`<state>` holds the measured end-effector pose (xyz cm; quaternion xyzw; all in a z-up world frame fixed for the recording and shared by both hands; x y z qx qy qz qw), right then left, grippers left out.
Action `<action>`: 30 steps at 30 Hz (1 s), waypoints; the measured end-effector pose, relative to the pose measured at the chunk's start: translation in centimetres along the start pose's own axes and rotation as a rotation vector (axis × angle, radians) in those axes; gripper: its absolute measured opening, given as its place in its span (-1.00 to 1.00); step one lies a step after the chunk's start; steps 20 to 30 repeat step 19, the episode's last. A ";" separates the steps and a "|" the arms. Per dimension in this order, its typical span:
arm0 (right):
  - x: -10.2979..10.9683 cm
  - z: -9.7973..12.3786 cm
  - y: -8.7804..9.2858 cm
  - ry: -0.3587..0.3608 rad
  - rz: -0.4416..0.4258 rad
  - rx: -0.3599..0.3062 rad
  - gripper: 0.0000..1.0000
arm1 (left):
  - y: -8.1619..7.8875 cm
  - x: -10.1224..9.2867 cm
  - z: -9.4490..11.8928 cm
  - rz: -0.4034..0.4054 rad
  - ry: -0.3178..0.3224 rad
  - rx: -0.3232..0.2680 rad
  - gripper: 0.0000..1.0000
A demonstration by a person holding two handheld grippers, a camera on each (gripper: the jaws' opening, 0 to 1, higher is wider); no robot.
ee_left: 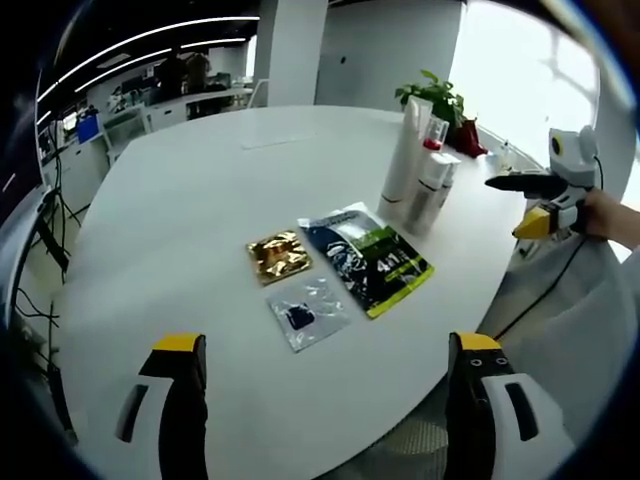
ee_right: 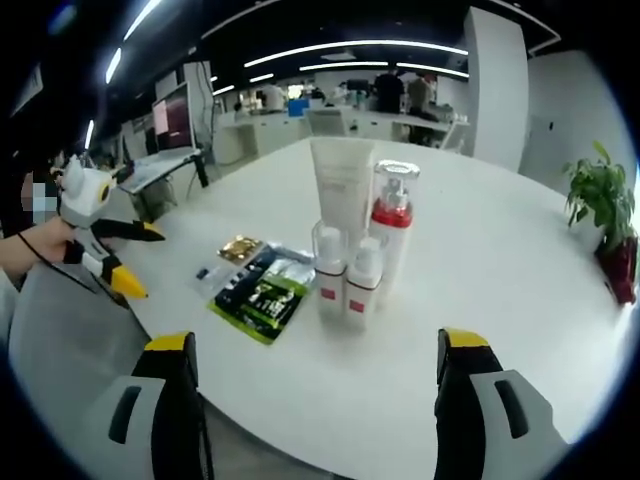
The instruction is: Arrange the skincare products in the storage area until every visible bottle or jar stands upright without overlapping.
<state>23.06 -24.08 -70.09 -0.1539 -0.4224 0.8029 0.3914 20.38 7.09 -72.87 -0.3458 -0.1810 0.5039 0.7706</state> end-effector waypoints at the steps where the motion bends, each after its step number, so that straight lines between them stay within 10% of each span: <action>1: 0.0 0.0 0.0 0.000 -0.001 0.000 0.97 | 0.0 0.0 0.0 -0.001 0.000 0.001 0.91; 30: 0.7 0.3 -0.3 -0.004 -0.001 0.008 0.97 | 0.2 -0.2 -0.2 -0.013 0.009 0.015 0.90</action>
Point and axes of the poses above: the point that each gripper's makers call its tool centre point, and the gripper's own axes: z roughly backward along the fingers, x roughly to its left, y roughly out of its underside, the point moved 6 cm from there along z, roughly backward along the fingers, and after that the axes turned 5 degrees about -y, right-handed, at the moved point
